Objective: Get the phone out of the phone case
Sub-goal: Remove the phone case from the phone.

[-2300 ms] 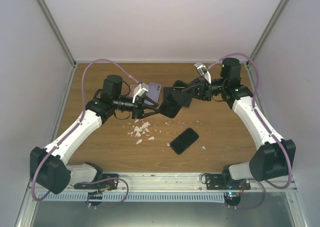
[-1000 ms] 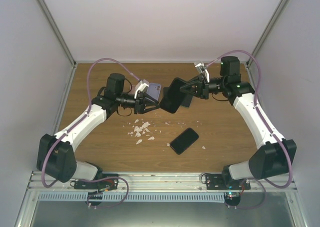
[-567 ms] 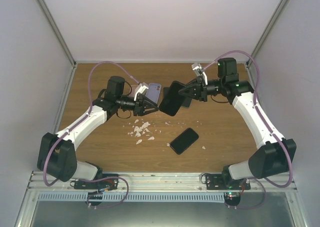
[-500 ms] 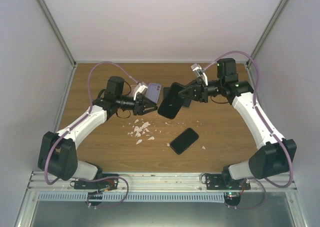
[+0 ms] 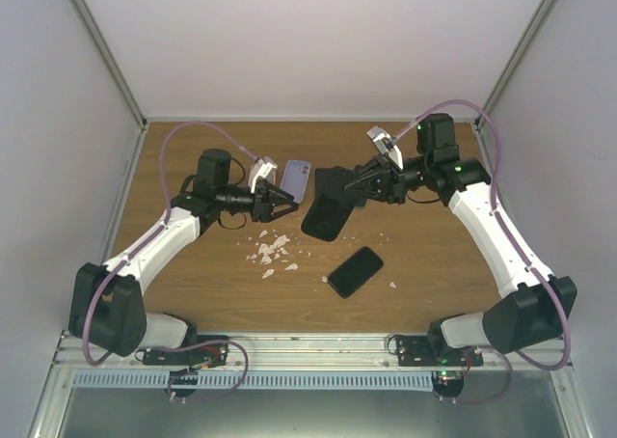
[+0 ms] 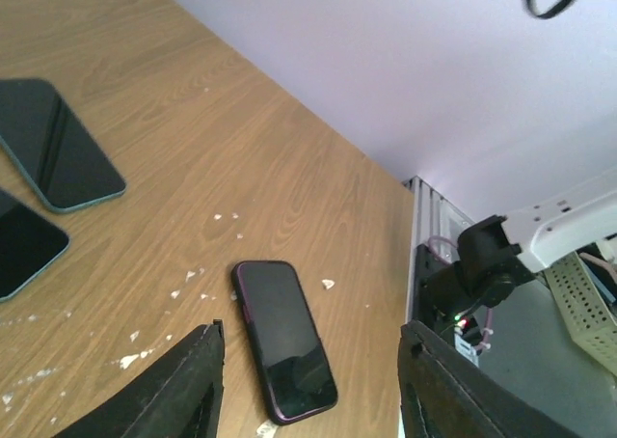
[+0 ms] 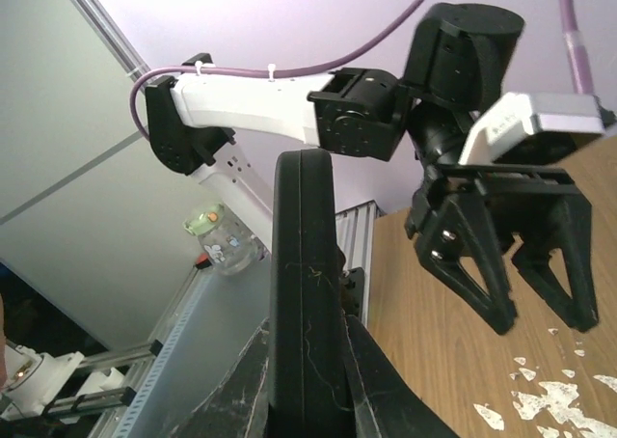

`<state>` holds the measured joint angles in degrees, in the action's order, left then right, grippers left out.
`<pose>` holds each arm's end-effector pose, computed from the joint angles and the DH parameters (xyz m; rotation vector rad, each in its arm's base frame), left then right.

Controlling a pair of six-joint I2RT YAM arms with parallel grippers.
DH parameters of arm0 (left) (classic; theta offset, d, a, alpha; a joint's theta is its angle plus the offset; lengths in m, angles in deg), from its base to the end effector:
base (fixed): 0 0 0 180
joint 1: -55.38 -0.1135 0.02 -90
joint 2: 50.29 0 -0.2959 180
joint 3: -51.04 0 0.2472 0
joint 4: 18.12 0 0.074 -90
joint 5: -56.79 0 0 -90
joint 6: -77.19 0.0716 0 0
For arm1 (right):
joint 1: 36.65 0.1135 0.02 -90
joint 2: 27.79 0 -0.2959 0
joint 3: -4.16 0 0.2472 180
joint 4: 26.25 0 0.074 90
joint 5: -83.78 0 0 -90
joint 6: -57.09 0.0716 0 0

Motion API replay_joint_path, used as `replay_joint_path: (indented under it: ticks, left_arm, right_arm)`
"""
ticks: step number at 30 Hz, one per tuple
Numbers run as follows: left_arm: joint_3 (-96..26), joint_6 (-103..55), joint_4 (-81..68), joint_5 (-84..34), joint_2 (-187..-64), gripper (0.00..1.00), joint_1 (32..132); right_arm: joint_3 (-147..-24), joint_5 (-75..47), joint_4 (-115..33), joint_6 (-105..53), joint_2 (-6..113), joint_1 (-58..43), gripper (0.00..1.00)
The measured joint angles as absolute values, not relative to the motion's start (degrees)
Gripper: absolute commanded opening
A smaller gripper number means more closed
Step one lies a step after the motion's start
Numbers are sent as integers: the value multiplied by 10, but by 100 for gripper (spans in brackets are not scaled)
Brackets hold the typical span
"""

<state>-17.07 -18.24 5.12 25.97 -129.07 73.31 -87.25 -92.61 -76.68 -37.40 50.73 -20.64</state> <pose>0.2638 -0.1500 0.2962 0.8294 1.9463 -1.3445 0.2344 0.1416 0.4108 -1.1222 1.5981 1.7433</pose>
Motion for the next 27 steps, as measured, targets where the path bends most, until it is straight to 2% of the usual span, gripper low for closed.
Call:
replay_joint_path:
  ticks: [7,9,16,27]
  left_arm:
    - [-172,-139,67,294,-1196,80,733]
    - [-172,-121,78,306,-1166,84,733]
    - [-172,-86,110,329,-1104,84,750]
    - [-172,-88,124,284,-1112,77,785]
  right_arm:
    - [-874,-929,-762,-374,507,-206,0]
    - [-875,-929,-759,-374,507,-206,0]
    - [-876,-931,-750,-374,507,-206,0]
    - [-887,-934,-748,-376,508,-199,1]
